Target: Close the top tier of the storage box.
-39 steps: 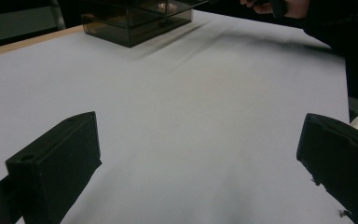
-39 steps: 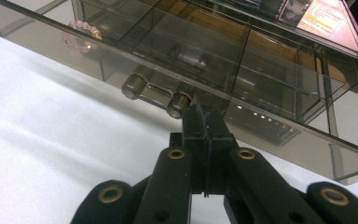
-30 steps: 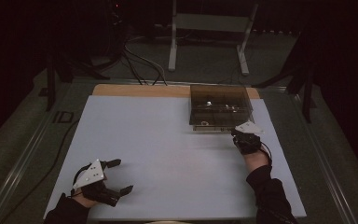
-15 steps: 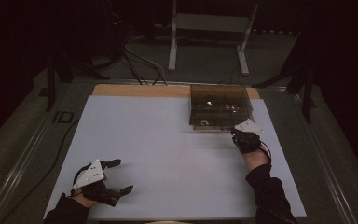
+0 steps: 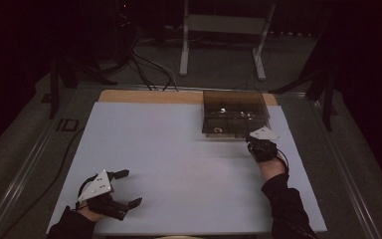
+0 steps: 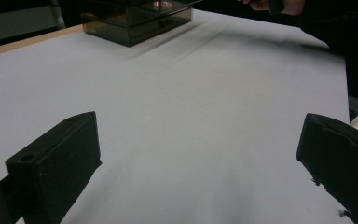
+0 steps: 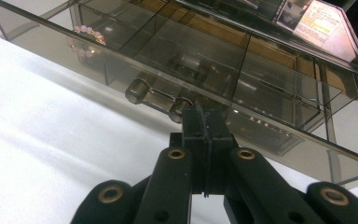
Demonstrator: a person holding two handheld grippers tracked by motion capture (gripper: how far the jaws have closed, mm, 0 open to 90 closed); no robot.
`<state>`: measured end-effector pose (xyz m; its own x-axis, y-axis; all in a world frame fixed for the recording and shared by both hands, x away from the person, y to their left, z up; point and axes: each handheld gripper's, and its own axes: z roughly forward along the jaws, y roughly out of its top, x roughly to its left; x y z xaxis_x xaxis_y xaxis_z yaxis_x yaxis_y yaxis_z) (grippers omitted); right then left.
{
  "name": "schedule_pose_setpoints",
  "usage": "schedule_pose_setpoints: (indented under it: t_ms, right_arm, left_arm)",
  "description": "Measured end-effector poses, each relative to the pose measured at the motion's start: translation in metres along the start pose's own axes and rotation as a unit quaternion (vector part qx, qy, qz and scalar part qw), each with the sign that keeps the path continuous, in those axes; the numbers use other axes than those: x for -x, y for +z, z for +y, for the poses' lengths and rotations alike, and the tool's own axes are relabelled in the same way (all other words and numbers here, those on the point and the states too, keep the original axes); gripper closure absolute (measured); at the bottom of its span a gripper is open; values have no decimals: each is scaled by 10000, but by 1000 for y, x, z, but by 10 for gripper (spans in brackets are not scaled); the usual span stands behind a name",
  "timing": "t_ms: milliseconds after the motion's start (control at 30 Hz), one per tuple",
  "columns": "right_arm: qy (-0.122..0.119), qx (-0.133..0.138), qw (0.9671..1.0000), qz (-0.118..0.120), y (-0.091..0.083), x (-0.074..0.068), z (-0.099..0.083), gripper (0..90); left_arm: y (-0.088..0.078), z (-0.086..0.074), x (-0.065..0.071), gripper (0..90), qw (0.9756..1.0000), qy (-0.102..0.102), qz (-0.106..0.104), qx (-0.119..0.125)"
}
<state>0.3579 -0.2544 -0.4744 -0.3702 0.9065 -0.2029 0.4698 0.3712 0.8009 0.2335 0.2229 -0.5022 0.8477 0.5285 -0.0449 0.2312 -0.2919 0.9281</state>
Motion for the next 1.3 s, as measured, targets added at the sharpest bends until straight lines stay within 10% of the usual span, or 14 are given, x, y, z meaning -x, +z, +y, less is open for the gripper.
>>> schedule_pose_setpoints:
  t_ms: [1300]
  right_arm:
    - [25,-3,10000,-60,8,5,10,900]
  left_arm:
    - [0,0,0,10,10000,-6,-3,9]
